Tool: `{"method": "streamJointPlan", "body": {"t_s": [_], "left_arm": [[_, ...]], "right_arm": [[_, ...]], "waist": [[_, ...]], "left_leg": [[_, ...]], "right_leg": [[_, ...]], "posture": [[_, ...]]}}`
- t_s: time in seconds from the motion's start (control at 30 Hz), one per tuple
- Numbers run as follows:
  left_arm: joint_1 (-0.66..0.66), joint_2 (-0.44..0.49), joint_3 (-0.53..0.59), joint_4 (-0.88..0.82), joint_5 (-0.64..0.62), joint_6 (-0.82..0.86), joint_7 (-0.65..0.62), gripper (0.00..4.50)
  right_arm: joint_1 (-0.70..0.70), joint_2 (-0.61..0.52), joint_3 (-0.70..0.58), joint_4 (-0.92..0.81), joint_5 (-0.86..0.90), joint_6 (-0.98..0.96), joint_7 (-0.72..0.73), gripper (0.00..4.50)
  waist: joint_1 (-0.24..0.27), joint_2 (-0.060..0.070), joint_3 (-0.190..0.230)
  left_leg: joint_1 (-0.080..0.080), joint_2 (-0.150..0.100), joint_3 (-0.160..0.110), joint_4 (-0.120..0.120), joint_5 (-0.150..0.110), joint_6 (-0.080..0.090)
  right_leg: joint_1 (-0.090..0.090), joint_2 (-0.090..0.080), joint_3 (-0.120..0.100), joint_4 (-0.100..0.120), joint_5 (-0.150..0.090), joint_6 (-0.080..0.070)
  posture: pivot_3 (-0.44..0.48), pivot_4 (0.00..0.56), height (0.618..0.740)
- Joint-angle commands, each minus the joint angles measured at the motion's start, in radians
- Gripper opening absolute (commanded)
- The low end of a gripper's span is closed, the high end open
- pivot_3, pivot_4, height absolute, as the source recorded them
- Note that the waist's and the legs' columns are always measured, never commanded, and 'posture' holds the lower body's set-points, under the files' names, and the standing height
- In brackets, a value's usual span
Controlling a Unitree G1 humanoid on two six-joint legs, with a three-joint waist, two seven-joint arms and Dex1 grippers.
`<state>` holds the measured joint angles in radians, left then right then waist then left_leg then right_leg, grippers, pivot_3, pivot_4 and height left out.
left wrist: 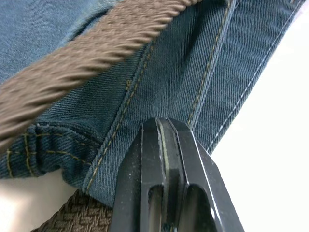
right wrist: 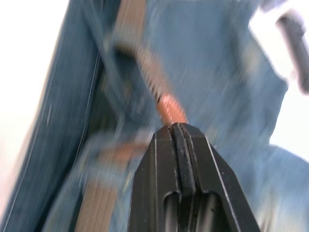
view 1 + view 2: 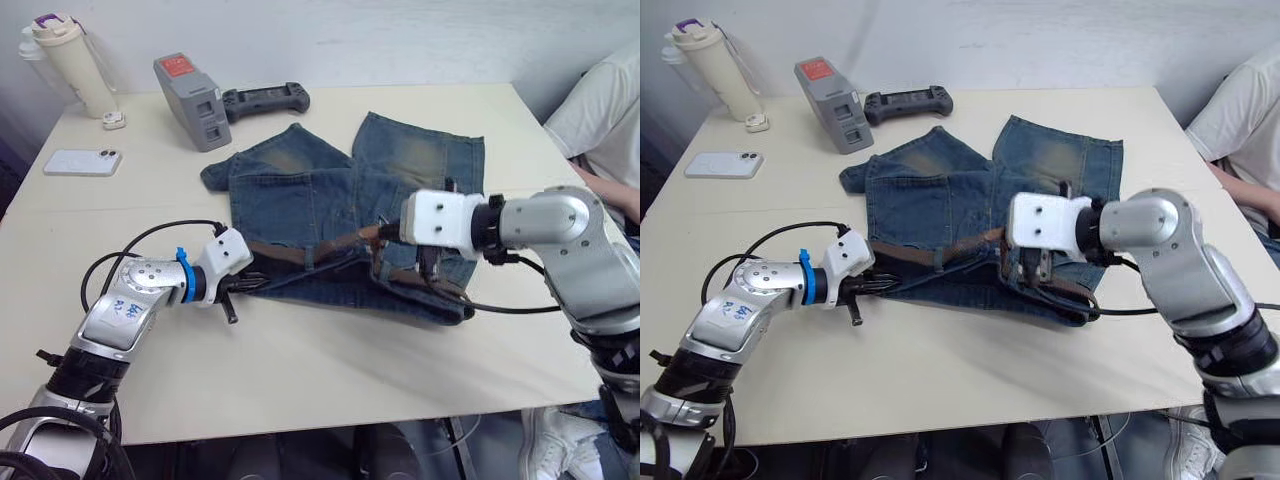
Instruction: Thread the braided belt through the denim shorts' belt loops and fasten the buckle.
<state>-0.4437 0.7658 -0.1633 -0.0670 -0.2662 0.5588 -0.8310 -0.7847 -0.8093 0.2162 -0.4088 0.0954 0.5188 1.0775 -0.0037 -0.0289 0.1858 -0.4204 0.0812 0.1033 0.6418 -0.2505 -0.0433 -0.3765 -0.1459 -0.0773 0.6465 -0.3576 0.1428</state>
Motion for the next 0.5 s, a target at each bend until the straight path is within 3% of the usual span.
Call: {"method": "streamJointPlan", "body": {"t_s": [0.03, 0.17, 0.43, 0.5], "left_arm": [[0.027, 0.007, -0.011, 0.035, 0.045, 0.030, 0.007, 0.03], [0.013, -0.007, -0.016, 0.036, 0.040, 0.032, 0.004, 0.03], [0.029, -0.003, -0.012, 0.007, 0.031, 0.041, -0.012, 0.03], [0.027, -0.005, -0.012, 0.002, 0.027, 0.043, -0.016, 0.00]], "right_arm": [[0.012, 0.028, 0.020, -0.042, 0.004, -0.023, -0.014, 0.00], [-0.015, 0.022, 0.104, 0.010, -0.103, -0.153, -0.007, 0.00], [0.005, 0.058, 0.054, 0.017, -0.068, -0.104, -0.030, 0.00], [0.029, 0.055, 0.062, -0.002, -0.053, -0.084, -0.013, 0.64]], "waist": [[0.002, 0.000, 0.000], [0.002, 0.000, 0.000], [0.002, 0.000, 0.000], [0.002, 0.000, 0.000]], "left_leg": [[0.000, 0.000, 0.000, 0.000, 0.000, 0.000], [0.000, 0.000, 0.001, 0.001, 0.000, 0.000], [0.000, 0.000, 0.001, 0.001, 0.000, 0.000], [0.000, 0.000, 0.001, 0.001, 0.000, 0.000]], "right_leg": [[0.000, 0.000, 0.000, 0.000, 0.000, 0.000], [0.000, 0.000, 0.000, 0.000, 0.000, 0.000], [0.000, 0.000, 0.000, 0.001, 0.000, 0.000], [0.000, 0.000, 0.000, 0.001, 0.000, 0.000]], "posture": [[0.000, 0.150, 0.740], [0.000, 0.150, 0.740], [0.000, 0.150, 0.740], [0.000, 0.150, 0.740]]}}
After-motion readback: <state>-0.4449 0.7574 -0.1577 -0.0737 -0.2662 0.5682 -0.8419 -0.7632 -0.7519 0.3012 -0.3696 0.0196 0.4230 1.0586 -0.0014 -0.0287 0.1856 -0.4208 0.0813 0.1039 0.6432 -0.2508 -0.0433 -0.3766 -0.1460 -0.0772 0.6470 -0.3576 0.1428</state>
